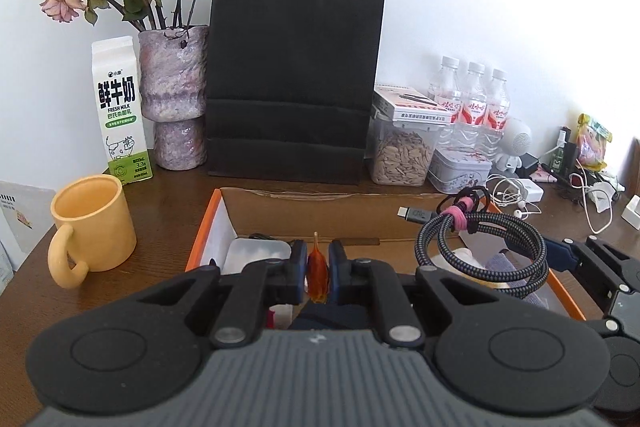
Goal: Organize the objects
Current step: 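Carry the braided cable and orange plug into the box and open both grippers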
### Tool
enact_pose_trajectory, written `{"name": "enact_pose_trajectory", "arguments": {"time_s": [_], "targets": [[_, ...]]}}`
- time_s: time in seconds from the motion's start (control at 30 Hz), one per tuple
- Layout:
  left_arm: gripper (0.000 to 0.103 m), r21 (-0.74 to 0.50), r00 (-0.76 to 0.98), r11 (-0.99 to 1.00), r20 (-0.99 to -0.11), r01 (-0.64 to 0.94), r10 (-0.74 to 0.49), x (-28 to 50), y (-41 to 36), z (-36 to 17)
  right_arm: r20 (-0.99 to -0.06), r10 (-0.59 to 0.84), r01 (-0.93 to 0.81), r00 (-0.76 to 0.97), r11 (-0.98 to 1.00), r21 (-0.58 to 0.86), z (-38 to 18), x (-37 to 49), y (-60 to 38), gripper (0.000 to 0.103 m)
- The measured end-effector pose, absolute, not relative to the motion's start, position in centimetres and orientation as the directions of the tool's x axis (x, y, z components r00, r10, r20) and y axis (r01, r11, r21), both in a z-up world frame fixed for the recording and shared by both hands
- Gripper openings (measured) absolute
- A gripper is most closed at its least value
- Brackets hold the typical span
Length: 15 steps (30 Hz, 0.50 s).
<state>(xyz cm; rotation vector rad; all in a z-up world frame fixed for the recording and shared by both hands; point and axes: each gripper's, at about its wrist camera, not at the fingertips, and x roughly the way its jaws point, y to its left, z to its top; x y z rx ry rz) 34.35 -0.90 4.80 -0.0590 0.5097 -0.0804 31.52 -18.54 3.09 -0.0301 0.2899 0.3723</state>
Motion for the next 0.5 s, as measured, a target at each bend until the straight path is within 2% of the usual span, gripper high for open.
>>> {"name": "enact_pose_trajectory", "arguments": {"time_s": [0.2,0.27,0.3,0.33,0.37,0.4,0.5], "targets": [[0.013,-0.088,0.856,0.993,-0.505,0.076,-0.110,37.0,-1.3,2.9,-0.345,0.326,-0.339,0.880,0.940,0.023,2.1,33.8,-18.4,0.082],[0.016,-0.091,0.853,0.993,-0.510,0.074,-0.111,37.5,-1.2,2.7,-0.384,0.320,-0.338,0.866,0.941,0.021,1.8,34.5,-18.4,0.083],[0.030,-0.085,0.851,0.993,-0.513,0.077,-0.110,37.6,-1.1,2.6,-0.402,0.315,-0.334,0.859,0.942,0.025,1.7,34.7,-18.4,0.083],[0.060,-0.084,0.850,0.993,-0.515,0.079,-0.111,37.6,-1.0,2.6,-0.409,0.304,-0.320,0.860,0.947,0.030,1.5,34.9,-18.6,0.092],[0.078,-0.084,0.851,0.994,-0.514,0.071,-0.104,37.6,-0.9,2.6,-0.415,0.289,-0.305,0.863,0.952,0.029,1.5,35.0,-18.7,0.097],[0.102,-0.081,0.858,0.995,-0.505,0.061,-0.094,37.5,-0.8,2.6,-0.418,0.277,-0.294,0.865,0.955,0.025,1.4,35.0,-18.7,0.103],[0.103,-0.064,0.870,0.997,-0.489,0.045,-0.071,37.2,-0.8,2.9,-0.421,0.263,-0.280,0.868,0.960,0.022,1.5,34.9,-18.9,0.103]]}}
